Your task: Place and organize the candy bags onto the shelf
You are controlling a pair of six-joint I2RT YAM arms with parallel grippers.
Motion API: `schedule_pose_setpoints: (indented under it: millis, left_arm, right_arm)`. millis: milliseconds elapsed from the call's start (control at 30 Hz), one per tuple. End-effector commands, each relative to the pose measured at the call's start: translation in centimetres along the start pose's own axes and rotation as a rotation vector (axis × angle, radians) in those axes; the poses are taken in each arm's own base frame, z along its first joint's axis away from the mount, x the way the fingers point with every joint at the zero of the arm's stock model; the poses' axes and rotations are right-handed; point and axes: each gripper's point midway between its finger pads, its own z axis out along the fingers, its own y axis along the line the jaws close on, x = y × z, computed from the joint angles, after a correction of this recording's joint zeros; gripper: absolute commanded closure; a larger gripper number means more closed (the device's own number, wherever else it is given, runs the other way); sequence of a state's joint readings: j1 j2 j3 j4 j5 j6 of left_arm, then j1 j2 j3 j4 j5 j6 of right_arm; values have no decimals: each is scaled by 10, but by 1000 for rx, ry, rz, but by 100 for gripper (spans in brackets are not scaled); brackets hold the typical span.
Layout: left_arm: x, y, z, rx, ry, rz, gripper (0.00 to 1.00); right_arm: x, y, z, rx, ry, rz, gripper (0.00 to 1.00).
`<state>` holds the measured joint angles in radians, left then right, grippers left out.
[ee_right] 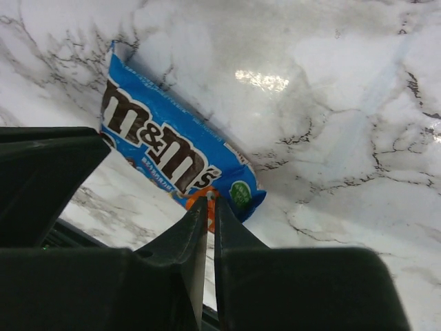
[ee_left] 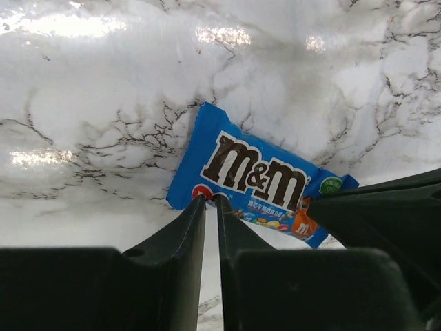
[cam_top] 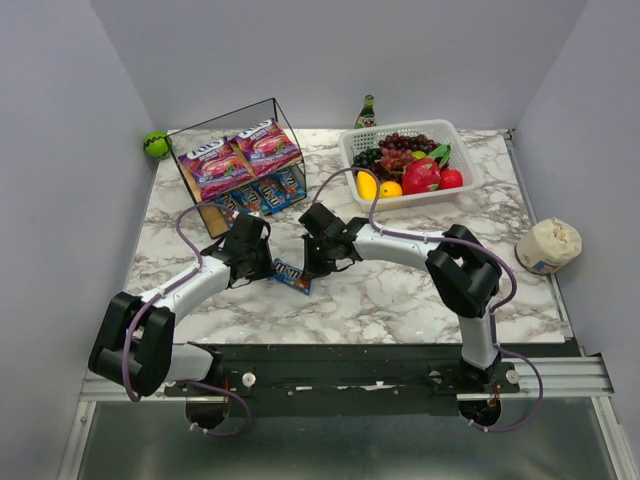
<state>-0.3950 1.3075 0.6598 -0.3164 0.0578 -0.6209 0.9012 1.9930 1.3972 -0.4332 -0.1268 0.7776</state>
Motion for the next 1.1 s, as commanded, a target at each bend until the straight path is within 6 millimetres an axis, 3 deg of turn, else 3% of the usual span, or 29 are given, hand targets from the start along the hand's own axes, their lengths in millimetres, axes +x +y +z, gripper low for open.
schedule_pose_setpoints:
  millis: [0, 267, 400, 667, 867, 967, 1067]
  left_arm:
    - [-11, 2, 3, -27, -46, -10, 78]
    - [6, 22, 19, -140, 46, -20, 78]
    - [9, 29, 23, -183, 69, -14, 78]
    - [2, 31, 23, -217, 59, -10, 78]
    - [-13, 21, 11, -196, -4, 12, 74]
    - [-26, 8, -1, -169, -57, 35, 68]
    - [-37, -4, -16, -136, -110, 57, 57]
  right_arm:
    - [8, -21, 15, 57, 7, 27, 84]
    - [26, -48, 19, 117, 42, 71, 85]
    - [34, -56, 15, 135, 54, 91, 85]
    - [44, -92, 1, 241, 78, 139, 87]
    - [37, -89, -23, 232, 29, 111, 86]
    - [25, -82, -42, 226, -24, 98, 83]
    - [17, -74, -48, 212, -31, 69, 83]
